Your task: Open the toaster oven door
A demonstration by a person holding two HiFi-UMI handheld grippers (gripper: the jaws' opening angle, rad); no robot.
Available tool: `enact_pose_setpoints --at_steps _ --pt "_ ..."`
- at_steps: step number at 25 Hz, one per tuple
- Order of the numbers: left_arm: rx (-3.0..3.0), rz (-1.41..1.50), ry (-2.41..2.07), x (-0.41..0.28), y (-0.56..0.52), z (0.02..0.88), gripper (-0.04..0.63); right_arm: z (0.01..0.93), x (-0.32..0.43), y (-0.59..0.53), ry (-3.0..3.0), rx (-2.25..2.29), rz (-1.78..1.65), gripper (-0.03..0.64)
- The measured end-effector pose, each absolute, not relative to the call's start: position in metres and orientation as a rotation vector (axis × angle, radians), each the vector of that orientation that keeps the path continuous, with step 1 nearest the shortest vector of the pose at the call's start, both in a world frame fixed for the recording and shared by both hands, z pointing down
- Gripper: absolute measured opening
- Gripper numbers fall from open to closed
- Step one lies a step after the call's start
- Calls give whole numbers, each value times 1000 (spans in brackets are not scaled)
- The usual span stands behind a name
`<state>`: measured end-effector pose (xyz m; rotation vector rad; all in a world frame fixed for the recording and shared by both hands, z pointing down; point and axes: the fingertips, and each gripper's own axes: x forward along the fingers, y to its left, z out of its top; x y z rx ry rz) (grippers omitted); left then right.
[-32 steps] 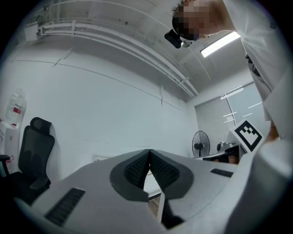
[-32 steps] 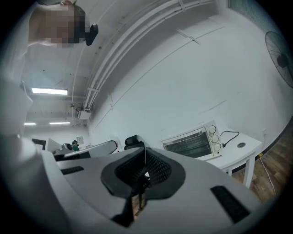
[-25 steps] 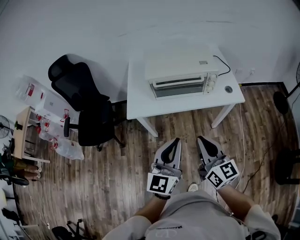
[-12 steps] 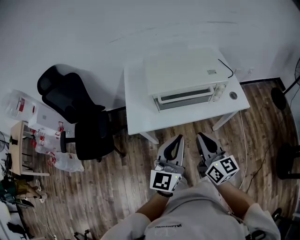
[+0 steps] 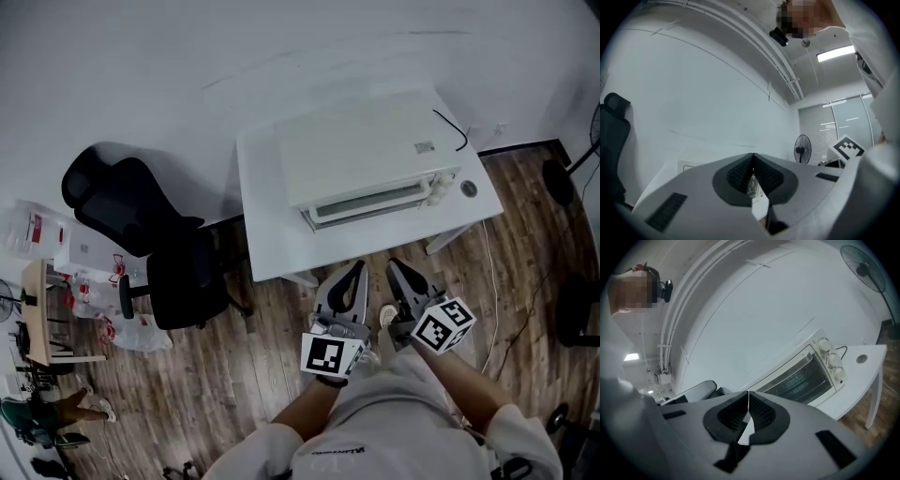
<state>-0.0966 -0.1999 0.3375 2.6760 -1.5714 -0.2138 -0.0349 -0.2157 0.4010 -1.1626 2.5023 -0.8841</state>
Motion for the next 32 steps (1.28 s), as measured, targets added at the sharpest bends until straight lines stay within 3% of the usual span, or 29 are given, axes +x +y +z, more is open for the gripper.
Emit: enact_pose_setpoints --at_steps 11,23,27,32 --pt "2641 -141 -1624 -85 -245 344 6 452 -34 -285 2183 -868 -1326 18" --pt "2625 -128 -1594 -73 -275 354 6 452 -40 -323 1949 -647 -1410 20" --pt "2636 -128 -1588 -70 -279 357 6 452 -41 -329 1875 -603 -1427 74" --pt "2634 -128 -1584 -70 -283 359 6 452 -41 -337 1831 -598 -1421 94"
